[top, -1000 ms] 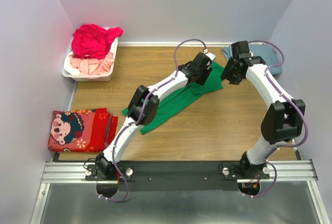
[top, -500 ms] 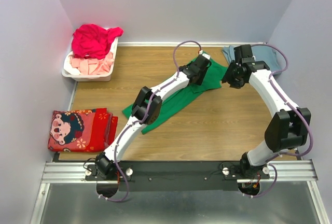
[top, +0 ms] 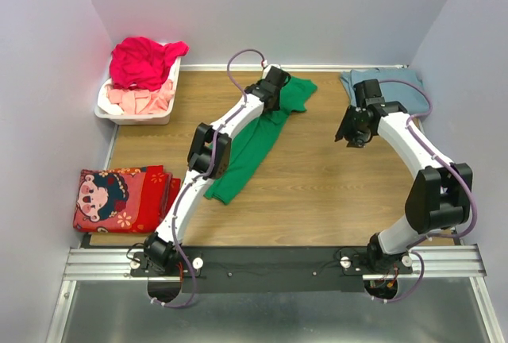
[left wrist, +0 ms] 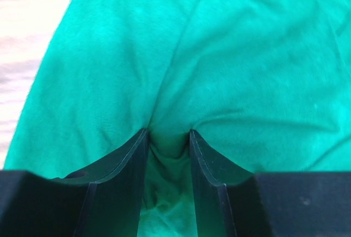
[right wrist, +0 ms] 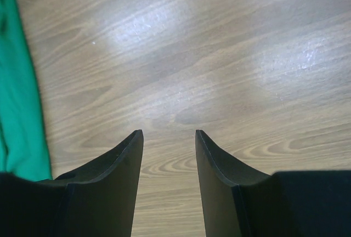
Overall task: Fold and stack the t-shirts
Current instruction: Fold the tshirt
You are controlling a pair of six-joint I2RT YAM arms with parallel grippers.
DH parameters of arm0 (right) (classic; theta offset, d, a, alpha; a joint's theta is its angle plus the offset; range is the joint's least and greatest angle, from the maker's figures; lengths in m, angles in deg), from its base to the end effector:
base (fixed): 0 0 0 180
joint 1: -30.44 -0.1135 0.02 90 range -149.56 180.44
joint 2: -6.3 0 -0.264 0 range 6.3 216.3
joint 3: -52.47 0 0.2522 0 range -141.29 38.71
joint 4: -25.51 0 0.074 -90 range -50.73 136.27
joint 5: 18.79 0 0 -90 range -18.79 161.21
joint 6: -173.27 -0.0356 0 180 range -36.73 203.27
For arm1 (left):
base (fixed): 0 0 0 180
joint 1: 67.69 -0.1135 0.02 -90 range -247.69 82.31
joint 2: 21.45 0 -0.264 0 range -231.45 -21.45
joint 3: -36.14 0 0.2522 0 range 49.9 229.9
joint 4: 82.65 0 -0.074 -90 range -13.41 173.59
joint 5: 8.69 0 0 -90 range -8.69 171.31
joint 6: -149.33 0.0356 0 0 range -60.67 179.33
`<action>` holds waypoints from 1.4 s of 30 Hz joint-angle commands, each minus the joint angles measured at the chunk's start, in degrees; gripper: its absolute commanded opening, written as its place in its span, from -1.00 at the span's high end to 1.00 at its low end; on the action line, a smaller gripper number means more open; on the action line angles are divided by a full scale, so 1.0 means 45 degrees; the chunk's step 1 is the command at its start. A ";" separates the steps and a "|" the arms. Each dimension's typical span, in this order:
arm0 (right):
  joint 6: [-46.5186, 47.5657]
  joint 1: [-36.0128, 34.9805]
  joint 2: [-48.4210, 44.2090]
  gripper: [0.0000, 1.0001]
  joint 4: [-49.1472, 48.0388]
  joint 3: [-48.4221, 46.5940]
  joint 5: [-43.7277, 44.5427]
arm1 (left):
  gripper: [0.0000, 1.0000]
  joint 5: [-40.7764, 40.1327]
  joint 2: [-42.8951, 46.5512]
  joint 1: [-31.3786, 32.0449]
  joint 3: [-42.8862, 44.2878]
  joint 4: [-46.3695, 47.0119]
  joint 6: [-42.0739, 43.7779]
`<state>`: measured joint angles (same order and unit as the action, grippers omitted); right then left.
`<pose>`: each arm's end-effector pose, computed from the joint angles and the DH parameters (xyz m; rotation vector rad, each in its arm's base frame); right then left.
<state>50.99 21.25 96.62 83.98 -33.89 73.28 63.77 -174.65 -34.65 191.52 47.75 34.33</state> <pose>0.3198 0.0504 0.2629 0.5466 2.6164 0.1870 0.4926 -0.3076 0.1626 0.0238 2.3526 -0.1271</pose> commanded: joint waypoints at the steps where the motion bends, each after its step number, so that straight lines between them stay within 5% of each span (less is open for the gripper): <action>1: 0.0238 -0.0204 -0.0150 -0.02 0.0065 0.0157 -0.0400 | 0.10 0.0734 0.0002 0.0002 -0.0534 -0.0143 0.0066; 8: 0.0491 -0.0866 0.0297 -0.03 0.0065 -0.0427 -0.0831 | 0.13 0.1611 0.0859 -0.0115 -0.1273 0.1063 0.0513; 13: 0.0687 -0.2974 0.1352 -0.03 0.0084 -0.1034 0.0321 | 0.00 0.1535 0.2618 -0.0173 -0.1806 0.2143 0.1042; 28: 0.1389 -0.8110 0.5629 -0.02 -0.0072 -0.4255 0.0889 | -0.11 0.0635 0.3440 -0.2517 -0.1139 0.0248 0.0787; 42: 0.3147 -1.0515 0.8247 -0.01 0.0240 -0.7596 0.0225 | -0.10 0.0928 0.3616 -0.3337 -0.1667 -0.0083 0.1804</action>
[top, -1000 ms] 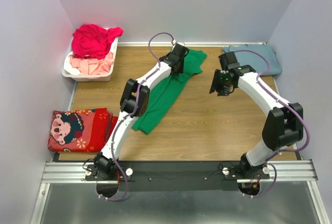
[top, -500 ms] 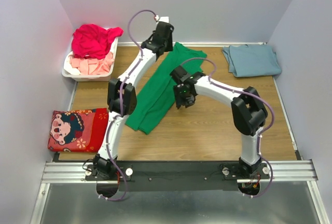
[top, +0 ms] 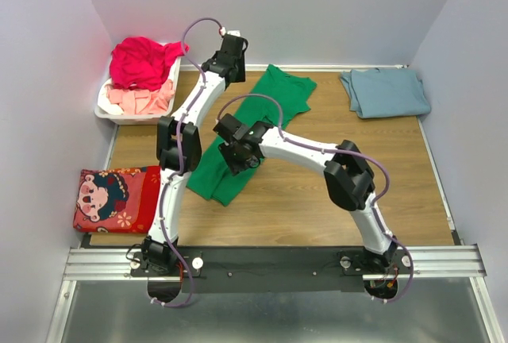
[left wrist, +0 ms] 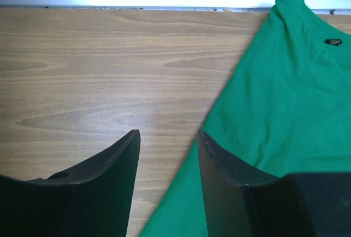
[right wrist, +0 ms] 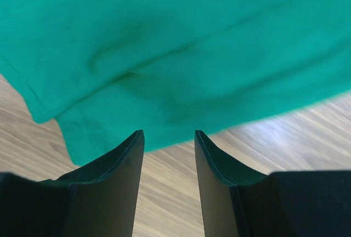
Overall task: Fold and stack the t-shirts
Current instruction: Fold the tshirt
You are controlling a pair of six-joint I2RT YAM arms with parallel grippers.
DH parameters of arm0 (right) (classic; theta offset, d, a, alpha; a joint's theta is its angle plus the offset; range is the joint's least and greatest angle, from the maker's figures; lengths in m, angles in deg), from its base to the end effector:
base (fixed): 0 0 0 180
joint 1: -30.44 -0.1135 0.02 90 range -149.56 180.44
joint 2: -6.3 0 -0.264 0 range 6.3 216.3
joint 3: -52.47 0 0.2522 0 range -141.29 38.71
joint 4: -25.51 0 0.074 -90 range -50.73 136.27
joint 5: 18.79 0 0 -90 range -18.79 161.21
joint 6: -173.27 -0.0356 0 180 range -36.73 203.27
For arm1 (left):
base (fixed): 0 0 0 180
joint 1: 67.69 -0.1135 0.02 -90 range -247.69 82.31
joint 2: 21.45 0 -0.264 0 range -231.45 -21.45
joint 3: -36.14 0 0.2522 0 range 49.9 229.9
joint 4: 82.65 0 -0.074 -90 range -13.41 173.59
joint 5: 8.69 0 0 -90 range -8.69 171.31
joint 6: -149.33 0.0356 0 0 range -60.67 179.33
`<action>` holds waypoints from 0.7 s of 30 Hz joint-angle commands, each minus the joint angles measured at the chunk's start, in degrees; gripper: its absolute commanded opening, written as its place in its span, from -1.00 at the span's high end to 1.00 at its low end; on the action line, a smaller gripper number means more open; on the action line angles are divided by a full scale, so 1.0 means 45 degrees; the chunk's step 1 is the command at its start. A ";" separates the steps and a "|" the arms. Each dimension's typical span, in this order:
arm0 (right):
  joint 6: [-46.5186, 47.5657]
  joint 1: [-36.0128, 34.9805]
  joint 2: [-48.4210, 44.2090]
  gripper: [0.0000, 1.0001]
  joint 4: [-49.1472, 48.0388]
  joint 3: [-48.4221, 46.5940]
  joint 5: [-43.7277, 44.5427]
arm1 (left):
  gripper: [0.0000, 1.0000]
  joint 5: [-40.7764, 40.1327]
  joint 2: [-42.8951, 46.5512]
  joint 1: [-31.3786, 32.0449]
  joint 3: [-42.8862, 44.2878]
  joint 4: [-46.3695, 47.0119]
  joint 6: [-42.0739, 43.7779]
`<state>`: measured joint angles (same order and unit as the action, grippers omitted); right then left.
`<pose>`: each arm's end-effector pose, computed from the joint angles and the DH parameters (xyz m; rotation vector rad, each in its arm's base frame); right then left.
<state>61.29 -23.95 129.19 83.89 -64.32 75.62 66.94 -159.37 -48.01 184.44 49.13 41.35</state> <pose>0.2708 0.3734 0.2096 -0.7388 2.6274 0.2995 0.5206 -0.1768 0.2693 -0.1033 2.2060 -0.0852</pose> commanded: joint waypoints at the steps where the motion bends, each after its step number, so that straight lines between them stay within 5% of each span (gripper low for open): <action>1: 0.0918 -0.0607 0.1243 0.00 0.0318 -0.1030 -0.0372 | -0.10 0.0283 0.0240 -0.0428 -0.0113 -0.0390 0.0245; 11: 0.1427 -0.0843 0.1852 0.06 0.0416 -0.0467 -0.1389 | -0.09 0.0459 0.0319 -0.0721 -0.0464 -0.0351 0.0382; 21: 0.1115 -0.0823 -0.1388 0.11 0.0494 0.4629 -0.0767 | -0.09 0.0673 0.0163 -0.0761 -0.0425 -0.0214 0.0557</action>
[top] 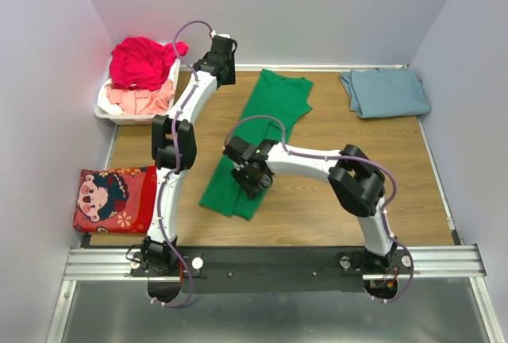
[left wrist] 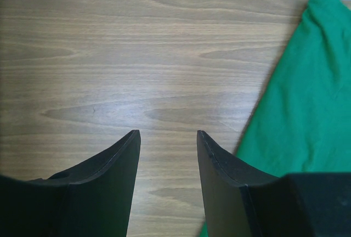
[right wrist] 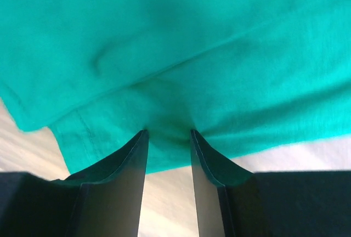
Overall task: Fold and stack the t-shirts
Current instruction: Fold the tshirt
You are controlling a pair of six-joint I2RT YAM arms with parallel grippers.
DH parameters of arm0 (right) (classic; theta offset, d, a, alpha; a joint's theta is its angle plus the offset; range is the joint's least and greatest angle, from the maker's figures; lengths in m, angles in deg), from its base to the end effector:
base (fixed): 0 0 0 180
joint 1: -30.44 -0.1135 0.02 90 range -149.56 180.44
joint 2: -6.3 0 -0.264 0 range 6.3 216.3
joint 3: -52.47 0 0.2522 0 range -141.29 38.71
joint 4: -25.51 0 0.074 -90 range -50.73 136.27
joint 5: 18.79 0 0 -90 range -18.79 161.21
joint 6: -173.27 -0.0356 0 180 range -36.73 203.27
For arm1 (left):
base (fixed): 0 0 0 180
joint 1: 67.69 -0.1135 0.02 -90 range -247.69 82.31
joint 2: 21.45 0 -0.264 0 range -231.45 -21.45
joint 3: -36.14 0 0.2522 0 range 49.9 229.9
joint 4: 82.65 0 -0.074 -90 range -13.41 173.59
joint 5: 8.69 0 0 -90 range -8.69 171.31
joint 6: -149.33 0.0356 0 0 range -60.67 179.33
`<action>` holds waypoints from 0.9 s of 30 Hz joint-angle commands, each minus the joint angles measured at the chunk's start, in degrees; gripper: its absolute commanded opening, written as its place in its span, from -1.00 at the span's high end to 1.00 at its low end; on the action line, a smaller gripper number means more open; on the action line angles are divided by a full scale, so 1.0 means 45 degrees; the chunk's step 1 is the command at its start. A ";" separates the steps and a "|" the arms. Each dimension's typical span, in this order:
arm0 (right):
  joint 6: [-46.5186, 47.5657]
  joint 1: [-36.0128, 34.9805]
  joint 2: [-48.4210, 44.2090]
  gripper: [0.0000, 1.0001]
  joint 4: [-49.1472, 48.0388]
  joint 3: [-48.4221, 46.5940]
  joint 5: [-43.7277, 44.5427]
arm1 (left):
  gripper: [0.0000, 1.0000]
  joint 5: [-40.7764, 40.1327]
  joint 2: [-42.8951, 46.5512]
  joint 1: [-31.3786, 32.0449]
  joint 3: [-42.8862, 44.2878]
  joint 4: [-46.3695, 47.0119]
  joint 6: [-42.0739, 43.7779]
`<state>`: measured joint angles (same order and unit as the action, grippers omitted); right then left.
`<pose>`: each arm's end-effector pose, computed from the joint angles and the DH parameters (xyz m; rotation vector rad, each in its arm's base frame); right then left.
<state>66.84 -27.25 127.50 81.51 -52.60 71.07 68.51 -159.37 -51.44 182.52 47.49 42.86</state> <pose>0.2312 0.3657 0.1649 -1.0157 2.6964 0.2758 0.5273 -0.1455 0.2556 -0.1193 2.2689 -0.0444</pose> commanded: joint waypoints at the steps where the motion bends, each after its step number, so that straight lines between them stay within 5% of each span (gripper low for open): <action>1: -0.0100 -0.0109 -0.1268 0.11 0.1120 0.2280 0.0362 | -0.09 0.0344 0.0143 0.0002 0.0002 0.0150 0.0222; 19: -0.2227 -0.0109 -0.5350 0.20 0.2528 0.4726 0.1495 | -0.06 0.0774 0.1059 0.0158 -0.1442 0.0307 0.0241; 27: -0.3282 -0.0109 -0.5080 0.19 0.2353 0.3650 0.2414 | -0.04 0.0795 0.4374 0.0743 -0.5657 0.0365 0.0144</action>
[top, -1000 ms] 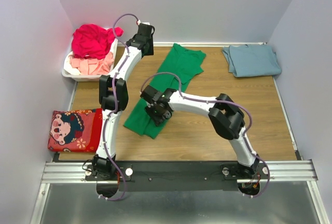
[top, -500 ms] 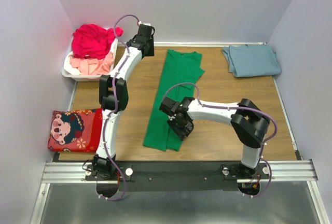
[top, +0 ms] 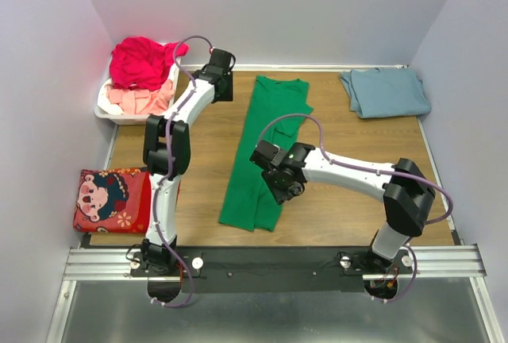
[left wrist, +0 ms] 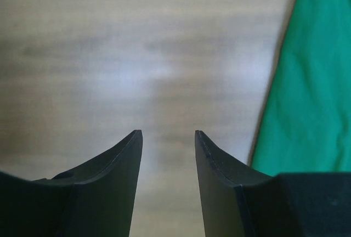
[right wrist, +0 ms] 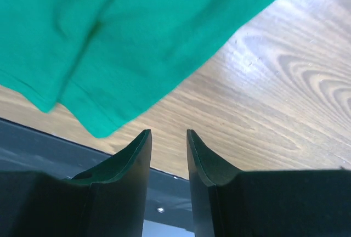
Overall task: Fold and stack the t-shirts
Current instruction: Fold the tshirt
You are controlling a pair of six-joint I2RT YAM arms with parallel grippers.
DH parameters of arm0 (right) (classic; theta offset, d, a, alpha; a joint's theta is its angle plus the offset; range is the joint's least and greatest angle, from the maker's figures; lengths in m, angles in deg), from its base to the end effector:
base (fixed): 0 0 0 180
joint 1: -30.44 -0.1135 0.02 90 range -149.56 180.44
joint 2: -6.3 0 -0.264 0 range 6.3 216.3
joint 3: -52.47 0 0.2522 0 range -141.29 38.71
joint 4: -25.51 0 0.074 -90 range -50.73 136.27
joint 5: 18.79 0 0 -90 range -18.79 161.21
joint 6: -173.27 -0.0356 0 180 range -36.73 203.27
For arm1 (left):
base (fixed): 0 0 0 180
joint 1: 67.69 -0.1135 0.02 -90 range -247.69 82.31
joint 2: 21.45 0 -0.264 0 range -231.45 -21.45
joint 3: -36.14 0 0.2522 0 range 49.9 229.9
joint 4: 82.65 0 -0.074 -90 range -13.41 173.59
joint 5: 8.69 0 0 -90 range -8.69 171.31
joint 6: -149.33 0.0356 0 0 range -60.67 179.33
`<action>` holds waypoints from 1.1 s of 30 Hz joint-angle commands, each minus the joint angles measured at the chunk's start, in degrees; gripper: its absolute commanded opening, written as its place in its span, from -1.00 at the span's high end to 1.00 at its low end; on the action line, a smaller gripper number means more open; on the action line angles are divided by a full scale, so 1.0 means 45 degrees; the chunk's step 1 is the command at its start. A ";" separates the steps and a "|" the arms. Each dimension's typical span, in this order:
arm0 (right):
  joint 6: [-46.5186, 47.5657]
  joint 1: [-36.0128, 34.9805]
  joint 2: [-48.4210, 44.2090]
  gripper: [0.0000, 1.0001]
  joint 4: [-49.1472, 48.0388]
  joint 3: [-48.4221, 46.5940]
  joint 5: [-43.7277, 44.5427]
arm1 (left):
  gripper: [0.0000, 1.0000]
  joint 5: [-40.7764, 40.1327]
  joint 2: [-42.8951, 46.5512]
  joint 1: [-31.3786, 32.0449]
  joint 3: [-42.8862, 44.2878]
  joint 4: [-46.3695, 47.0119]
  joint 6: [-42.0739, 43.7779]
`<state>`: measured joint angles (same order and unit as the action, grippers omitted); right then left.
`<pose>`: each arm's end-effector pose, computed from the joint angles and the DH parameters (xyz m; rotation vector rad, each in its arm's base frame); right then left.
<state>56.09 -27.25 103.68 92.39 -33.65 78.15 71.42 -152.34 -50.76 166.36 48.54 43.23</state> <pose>0.1767 0.2713 0.2191 -0.7471 2.8090 0.0736 0.4953 -0.1444 0.2272 -0.0597 2.4171 -0.0531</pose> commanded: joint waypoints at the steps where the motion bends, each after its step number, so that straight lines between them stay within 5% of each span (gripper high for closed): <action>1: -0.0913 -0.0090 0.0311 0.19 -0.0299 -0.0581 0.0879 | -0.04 0.0031 0.3204 0.1000 -0.2614 0.0151 0.0042; 8: -0.1907 0.0007 0.0742 0.17 -0.0516 -0.1108 0.1540 | -0.03 0.0770 0.6953 0.1745 -0.8389 0.0716 -0.1382; 14: -0.2359 0.0867 0.0722 0.13 -0.0691 -0.1049 0.0805 | -0.03 0.2001 0.9924 0.2175 -1.1130 0.1304 -0.2066; 33: -0.1226 0.1707 0.2149 0.15 -0.2586 0.0941 -0.1874 | -0.03 0.2139 1.2113 0.4128 -1.4064 0.0680 -0.2985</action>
<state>48.96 -19.31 112.79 81.84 -33.61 72.47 80.12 -100.80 -33.06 103.59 52.34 30.95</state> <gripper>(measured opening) 0.430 0.515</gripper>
